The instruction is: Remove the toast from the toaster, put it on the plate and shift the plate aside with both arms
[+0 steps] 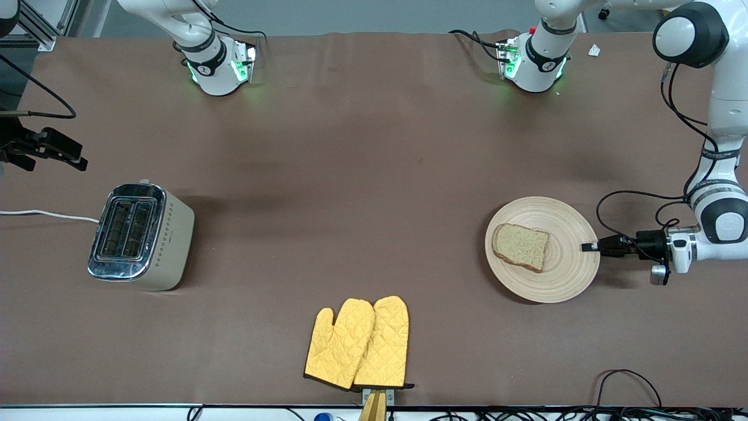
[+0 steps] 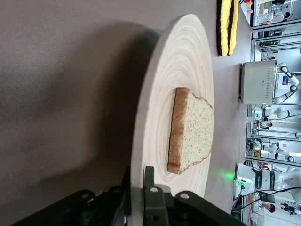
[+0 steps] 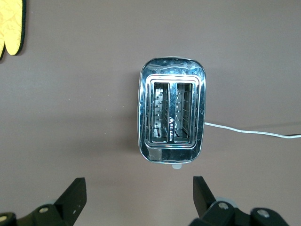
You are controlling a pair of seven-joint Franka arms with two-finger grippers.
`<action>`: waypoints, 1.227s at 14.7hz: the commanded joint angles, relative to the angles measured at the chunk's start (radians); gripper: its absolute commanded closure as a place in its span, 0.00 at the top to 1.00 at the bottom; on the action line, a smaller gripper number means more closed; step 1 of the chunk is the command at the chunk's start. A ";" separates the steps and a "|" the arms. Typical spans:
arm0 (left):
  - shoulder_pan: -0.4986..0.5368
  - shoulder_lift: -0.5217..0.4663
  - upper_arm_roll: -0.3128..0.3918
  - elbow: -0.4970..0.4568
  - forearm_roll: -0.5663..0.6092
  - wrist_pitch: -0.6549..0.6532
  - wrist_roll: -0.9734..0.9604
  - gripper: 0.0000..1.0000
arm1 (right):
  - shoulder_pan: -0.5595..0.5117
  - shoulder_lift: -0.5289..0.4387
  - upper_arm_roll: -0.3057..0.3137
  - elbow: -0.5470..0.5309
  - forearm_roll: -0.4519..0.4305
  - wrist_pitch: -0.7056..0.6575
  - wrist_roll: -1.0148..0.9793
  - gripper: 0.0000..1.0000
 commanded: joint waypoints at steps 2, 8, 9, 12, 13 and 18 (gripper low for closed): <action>0.019 -0.026 -0.002 0.019 0.056 -0.020 0.003 1.00 | -0.002 -0.010 0.003 0.000 -0.003 -0.001 0.007 1.00; 0.010 -0.173 -0.012 0.134 0.397 -0.020 -0.034 1.00 | -0.002 -0.010 0.003 0.000 -0.003 -0.001 0.007 1.00; 0.001 -0.225 -0.017 0.134 0.447 -0.020 -0.063 1.00 | -0.002 -0.010 0.003 0.001 -0.003 -0.001 0.006 1.00; -0.079 -0.360 -0.017 0.132 0.561 -0.022 -0.164 1.00 | -0.002 -0.009 0.003 0.004 -0.003 -0.001 0.006 1.00; -0.112 -0.403 -0.018 0.131 0.585 -0.029 -0.206 1.00 | -0.002 -0.010 0.003 0.004 -0.003 -0.001 0.006 1.00; -0.293 -0.570 -0.018 0.128 0.633 -0.132 -0.525 1.00 | -0.002 -0.009 0.003 0.006 -0.001 -0.001 0.006 1.00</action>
